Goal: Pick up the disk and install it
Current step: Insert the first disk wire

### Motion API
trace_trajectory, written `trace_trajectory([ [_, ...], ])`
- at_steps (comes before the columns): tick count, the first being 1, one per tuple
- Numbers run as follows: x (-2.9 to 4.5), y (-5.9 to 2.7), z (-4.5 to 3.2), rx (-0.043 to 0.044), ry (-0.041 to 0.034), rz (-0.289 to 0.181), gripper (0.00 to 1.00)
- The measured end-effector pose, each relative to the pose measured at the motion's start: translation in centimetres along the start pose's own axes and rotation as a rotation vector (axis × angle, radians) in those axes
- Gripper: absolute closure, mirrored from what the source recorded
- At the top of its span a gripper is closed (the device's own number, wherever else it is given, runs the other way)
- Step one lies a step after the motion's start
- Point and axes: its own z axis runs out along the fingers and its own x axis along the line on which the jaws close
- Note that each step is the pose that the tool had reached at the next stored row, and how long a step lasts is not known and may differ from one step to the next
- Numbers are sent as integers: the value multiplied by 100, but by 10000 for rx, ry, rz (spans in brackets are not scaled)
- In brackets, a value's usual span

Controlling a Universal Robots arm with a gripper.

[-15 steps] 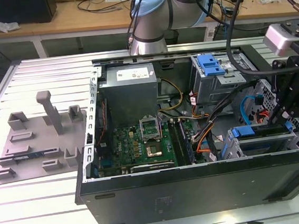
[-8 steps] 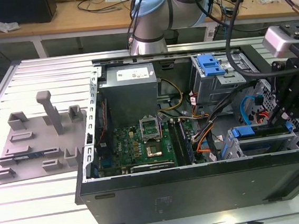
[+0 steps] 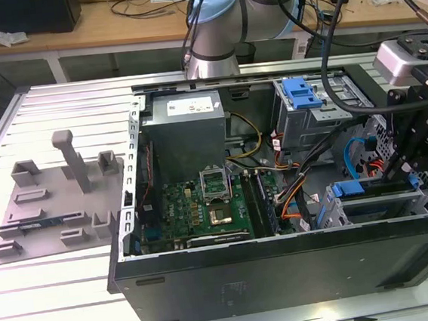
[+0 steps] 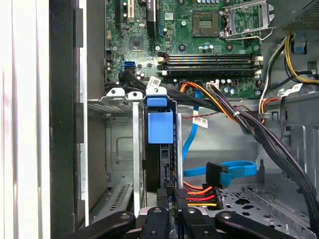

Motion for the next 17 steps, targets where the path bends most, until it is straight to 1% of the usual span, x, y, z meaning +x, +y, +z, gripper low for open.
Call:
trace_trajectory([
  [7,0,-1,21,17,-20,-1,84],
  [17,0,-2,48,28,-26,-2,84],
])
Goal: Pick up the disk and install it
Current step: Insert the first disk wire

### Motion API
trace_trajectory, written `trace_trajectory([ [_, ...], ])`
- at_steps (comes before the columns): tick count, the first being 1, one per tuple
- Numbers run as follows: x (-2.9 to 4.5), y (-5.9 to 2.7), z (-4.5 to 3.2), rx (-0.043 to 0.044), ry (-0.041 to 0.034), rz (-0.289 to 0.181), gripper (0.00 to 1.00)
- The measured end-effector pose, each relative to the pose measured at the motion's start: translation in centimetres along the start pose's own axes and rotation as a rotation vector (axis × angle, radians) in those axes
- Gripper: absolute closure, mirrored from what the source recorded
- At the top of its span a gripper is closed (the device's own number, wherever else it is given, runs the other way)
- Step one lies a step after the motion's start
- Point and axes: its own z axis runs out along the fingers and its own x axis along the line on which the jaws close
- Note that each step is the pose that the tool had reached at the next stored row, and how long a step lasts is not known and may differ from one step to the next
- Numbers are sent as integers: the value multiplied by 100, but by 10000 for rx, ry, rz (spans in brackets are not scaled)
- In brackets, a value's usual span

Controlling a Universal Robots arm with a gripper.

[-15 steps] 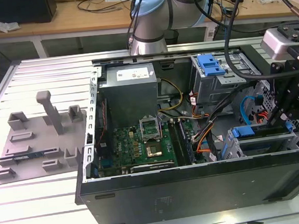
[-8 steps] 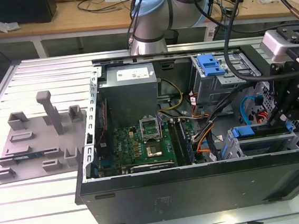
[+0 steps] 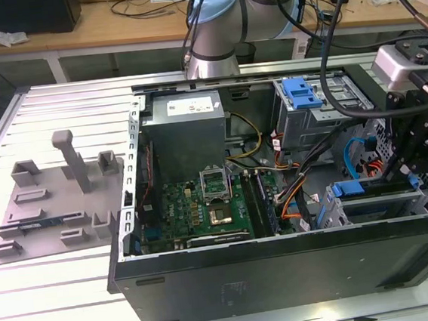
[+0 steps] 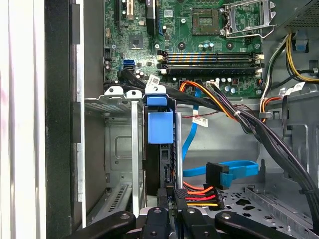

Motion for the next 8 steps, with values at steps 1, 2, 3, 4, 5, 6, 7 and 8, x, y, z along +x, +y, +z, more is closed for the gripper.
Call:
trace_trajectory([
  [1,0,0,1,0,-1,1,84],
  [2,0,0,1,0,-2,0,84],
  [3,0,0,1,0,-2,0,84],
  [4,0,0,1,0,-1,0,84],
  [5,0,1,0,0,-3,0,84],
  [6,0,1,0,-1,-5,0,84],
  [7,0,1,0,-1,-7,0,82],
  [8,0,2,0,-1,-7,1,82],
])
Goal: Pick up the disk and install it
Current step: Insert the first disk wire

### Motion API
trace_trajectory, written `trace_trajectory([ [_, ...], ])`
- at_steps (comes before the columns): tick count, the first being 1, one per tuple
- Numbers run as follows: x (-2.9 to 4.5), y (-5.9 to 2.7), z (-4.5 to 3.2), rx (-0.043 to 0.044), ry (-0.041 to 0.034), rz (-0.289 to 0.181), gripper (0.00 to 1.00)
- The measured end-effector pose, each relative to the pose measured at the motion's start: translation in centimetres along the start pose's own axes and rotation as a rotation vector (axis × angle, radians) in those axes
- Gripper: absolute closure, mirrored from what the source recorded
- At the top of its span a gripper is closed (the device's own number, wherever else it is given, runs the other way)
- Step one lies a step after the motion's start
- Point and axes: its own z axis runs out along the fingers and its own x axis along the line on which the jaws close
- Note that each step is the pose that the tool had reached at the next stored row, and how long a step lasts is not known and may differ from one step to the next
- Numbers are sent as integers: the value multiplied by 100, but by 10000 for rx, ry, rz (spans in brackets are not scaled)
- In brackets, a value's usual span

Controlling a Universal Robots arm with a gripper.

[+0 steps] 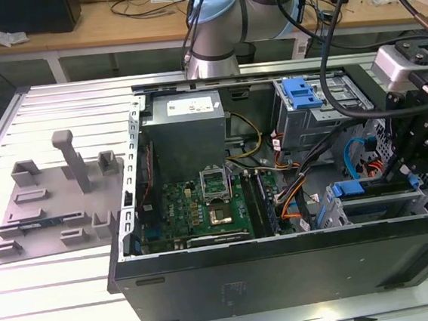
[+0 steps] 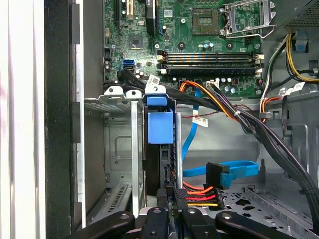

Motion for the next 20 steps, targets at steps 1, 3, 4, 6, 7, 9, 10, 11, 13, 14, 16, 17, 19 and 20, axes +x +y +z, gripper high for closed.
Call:
trace_trajectory([
  [1,0,0,-2,1,4,0,77],
  [3,0,1,-4,1,5,0,71],
  [4,0,1,-9,1,7,-1,64],
  [6,0,1,-17,1,5,0,64],
  [7,0,1,-23,1,7,0,64],
  [9,0,3,-42,1,7,0,64],
  [10,0,5,-57,1,6,0,64],
  [11,0,6,-74,2,6,0,64],
  [13,-1,8,-112,3,5,0,64],
  [14,-5,10,-140,3,8,0,64],
  [16,-27,12,-176,4,47,3,64],
  [17,-52,13,-195,6,114,4,64],
  [19,-117,16,-217,14,400,15,64],
  [20,-148,17,-229,19,589,23,64],
])
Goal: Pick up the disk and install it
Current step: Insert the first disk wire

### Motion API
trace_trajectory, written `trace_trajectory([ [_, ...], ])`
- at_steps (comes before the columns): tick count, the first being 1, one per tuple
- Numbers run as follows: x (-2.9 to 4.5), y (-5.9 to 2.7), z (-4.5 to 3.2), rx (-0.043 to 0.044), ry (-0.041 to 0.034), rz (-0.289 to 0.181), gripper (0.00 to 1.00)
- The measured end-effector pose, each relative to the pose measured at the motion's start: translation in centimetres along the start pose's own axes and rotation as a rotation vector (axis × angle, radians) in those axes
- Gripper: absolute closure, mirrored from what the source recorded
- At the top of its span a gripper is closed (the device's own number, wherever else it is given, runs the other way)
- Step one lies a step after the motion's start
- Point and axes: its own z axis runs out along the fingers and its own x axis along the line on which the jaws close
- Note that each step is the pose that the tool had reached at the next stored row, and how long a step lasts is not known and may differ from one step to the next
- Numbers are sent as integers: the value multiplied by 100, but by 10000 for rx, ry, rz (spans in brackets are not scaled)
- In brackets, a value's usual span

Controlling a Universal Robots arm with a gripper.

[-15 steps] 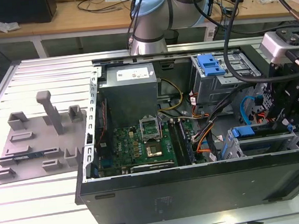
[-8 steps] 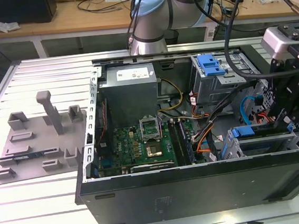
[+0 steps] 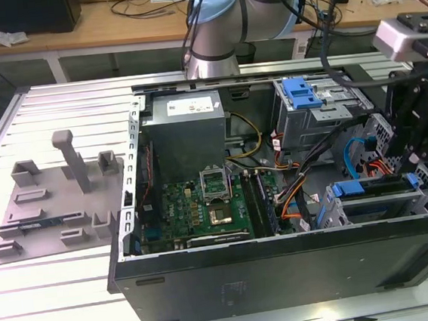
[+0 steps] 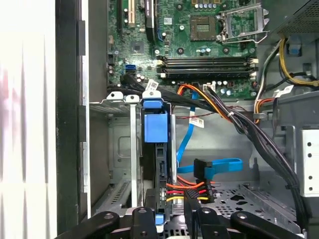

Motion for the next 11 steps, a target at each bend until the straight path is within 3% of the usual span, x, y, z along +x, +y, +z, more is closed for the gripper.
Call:
trace_trajectory([
  [4,-84,5,-27,20,758,31,64],
  [5,-89,6,-28,23,812,35,64],
  [11,-89,5,-28,24,814,33,64],
])
